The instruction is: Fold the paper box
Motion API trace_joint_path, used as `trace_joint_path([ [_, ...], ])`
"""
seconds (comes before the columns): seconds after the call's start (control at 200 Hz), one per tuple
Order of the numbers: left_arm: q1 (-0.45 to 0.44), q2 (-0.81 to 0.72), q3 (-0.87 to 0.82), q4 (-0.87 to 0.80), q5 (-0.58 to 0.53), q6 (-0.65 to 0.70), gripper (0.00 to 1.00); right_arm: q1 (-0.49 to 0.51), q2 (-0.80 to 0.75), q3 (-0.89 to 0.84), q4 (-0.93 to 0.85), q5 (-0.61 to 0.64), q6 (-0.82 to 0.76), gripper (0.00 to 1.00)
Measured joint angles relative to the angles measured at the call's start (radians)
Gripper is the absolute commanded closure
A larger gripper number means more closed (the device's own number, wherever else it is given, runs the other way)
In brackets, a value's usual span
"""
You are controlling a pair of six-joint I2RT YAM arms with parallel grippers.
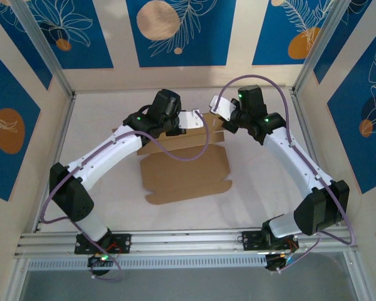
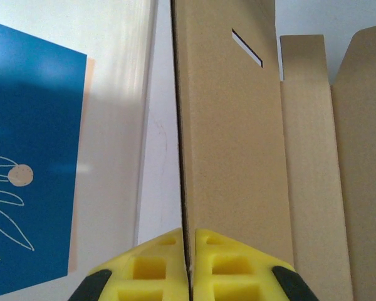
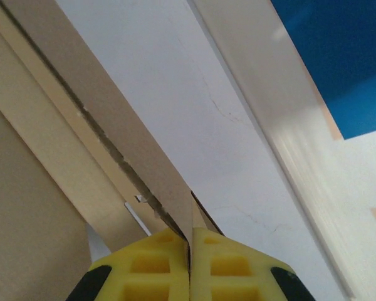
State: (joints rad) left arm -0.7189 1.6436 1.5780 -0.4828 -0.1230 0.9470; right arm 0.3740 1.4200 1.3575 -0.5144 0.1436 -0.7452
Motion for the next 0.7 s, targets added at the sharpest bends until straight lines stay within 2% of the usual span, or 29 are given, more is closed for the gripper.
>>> trace_joint_path([
  [0.235, 0.000, 0.000, 0.000, 0.027, -0.038, -0.049, 1.00, 0.022, 0.051, 0.080, -0.034, 0.035, 0.182, 0.95],
  [0.33, 0.001, 0.000, 0.000, 0.024, -0.050, -0.066, 1.00, 0.033, 0.059, 0.083, -0.036, 0.045, 0.238, 0.84],
  [0.44, 0.001, 0.000, 0.000, 0.026, -0.053, -0.079, 1.00, 0.038, 0.061, 0.083, -0.047, 0.021, 0.298, 0.65],
  [0.55, 0.000, 0.000, 0.000, 0.027, -0.055, -0.083, 1.00, 0.010, 0.058, 0.083, -0.051, -0.085, 0.371, 0.48],
  [0.635, -0.001, 0.000, 0.000, 0.031, -0.054, -0.086, 1.00, -0.051, 0.040, 0.077, -0.037, -0.221, 0.445, 0.41],
  [0.7, -0.002, 0.000, 0.001, 0.034, -0.053, -0.090, 1.00, -0.114, 0.008, 0.058, 0.000, -0.339, 0.528, 0.40],
])
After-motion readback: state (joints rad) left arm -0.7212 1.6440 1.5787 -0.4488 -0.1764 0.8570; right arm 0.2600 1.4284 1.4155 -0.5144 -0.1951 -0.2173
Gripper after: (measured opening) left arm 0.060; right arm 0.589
